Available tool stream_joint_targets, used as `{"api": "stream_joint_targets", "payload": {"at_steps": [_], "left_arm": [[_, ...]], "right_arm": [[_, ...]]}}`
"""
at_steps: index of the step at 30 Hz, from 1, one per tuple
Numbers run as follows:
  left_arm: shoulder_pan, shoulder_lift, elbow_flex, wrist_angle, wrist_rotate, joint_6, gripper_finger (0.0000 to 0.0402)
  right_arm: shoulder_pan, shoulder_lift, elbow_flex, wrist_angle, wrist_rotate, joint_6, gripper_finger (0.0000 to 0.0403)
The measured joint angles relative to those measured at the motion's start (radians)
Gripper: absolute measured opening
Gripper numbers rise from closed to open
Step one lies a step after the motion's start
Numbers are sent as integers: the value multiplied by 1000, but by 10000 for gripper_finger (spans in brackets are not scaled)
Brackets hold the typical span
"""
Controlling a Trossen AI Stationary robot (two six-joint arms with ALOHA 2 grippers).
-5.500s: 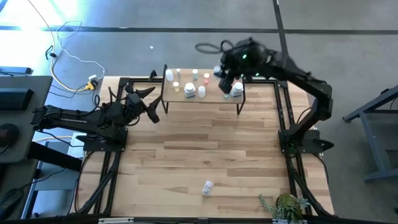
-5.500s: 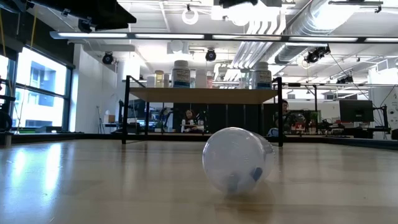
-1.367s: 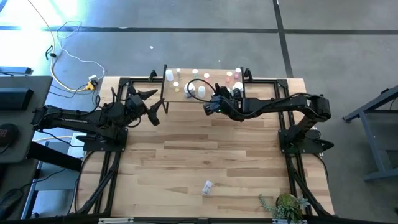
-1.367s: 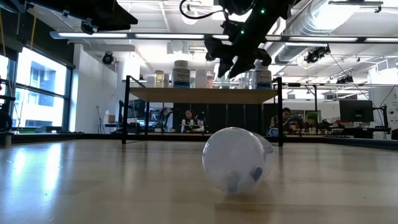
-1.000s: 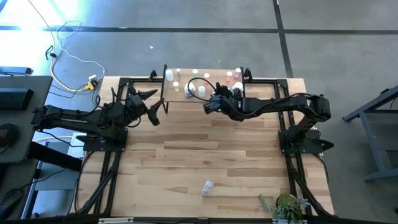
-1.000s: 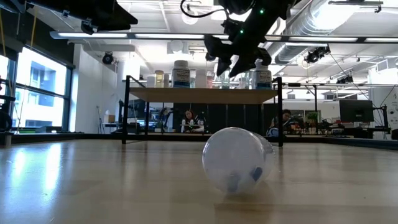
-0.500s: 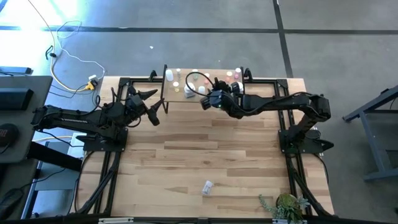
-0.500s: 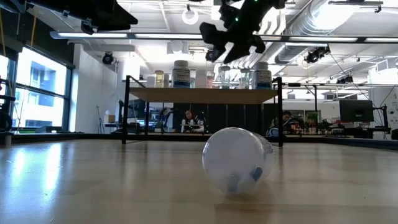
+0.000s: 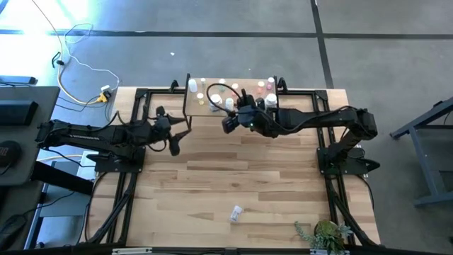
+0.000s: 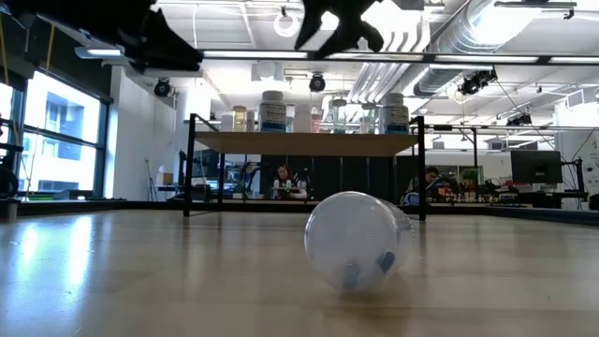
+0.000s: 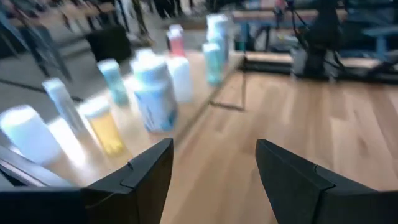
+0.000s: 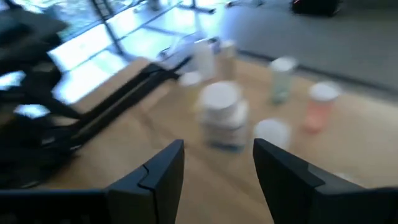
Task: Pick and place medicine bottles onto shelf by color
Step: Put the transparent pill bottle on the shelf
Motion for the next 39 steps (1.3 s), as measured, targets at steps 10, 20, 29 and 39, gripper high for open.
{"api": "stream_joint_targets", "payload": {"at_steps": [10, 20, 29, 39], "left_arm": [[0, 0, 0, -264, 156, -90, 220], [0, 0, 0, -385, 179, -100, 220], [0, 1, 0, -427, 207, -144, 220], [0, 1, 0, -442, 208, -144, 220]], "right_arm": [[141, 0, 96, -21, -209, 275, 184], [251, 1, 75, -64, -354, 728, 184], [326, 65, 53, -147, -486, 973, 184], [375, 192, 53, -169, -538, 1201, 184]]}}
